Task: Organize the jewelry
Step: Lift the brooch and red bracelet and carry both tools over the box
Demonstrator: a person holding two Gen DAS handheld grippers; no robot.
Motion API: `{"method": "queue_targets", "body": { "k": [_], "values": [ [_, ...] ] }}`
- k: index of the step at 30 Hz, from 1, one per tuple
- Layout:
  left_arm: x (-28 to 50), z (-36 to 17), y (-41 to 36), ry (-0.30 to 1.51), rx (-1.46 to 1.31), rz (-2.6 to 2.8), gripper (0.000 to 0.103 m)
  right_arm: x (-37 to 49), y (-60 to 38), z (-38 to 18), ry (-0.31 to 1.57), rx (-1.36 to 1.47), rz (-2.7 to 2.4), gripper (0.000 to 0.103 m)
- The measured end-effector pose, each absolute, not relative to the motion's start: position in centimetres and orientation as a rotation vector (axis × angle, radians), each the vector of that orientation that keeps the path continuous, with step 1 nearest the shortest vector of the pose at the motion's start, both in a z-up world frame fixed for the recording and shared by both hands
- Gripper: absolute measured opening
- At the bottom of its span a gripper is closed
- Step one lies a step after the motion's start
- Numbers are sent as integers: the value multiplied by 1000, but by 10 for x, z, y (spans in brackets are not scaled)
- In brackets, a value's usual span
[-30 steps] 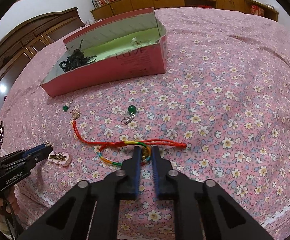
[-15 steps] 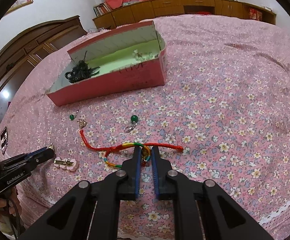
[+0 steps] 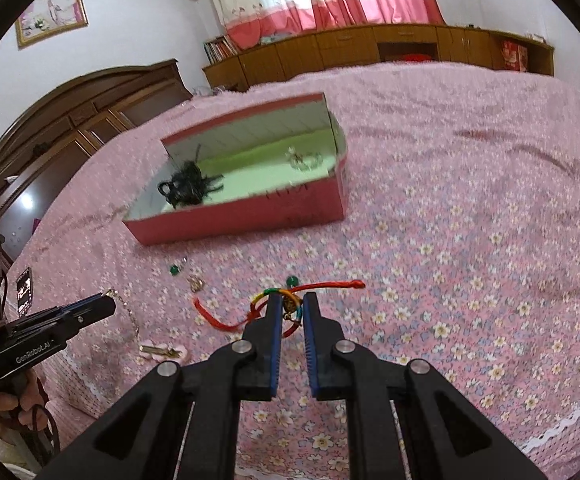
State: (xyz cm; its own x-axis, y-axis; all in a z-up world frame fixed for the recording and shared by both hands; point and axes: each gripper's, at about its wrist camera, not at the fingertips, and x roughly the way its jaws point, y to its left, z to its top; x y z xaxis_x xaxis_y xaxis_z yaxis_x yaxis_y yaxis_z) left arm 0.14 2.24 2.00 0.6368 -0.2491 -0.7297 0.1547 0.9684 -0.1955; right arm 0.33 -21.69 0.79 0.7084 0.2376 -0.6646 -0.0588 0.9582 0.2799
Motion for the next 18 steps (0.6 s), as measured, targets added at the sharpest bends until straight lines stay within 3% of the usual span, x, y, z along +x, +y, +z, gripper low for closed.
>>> {"method": "queue_targets", "body": {
  "k": [18],
  "values": [
    [9,49,18,728,-110,-234,5,5,-207,47,626,202,202,12]
  ]
}}
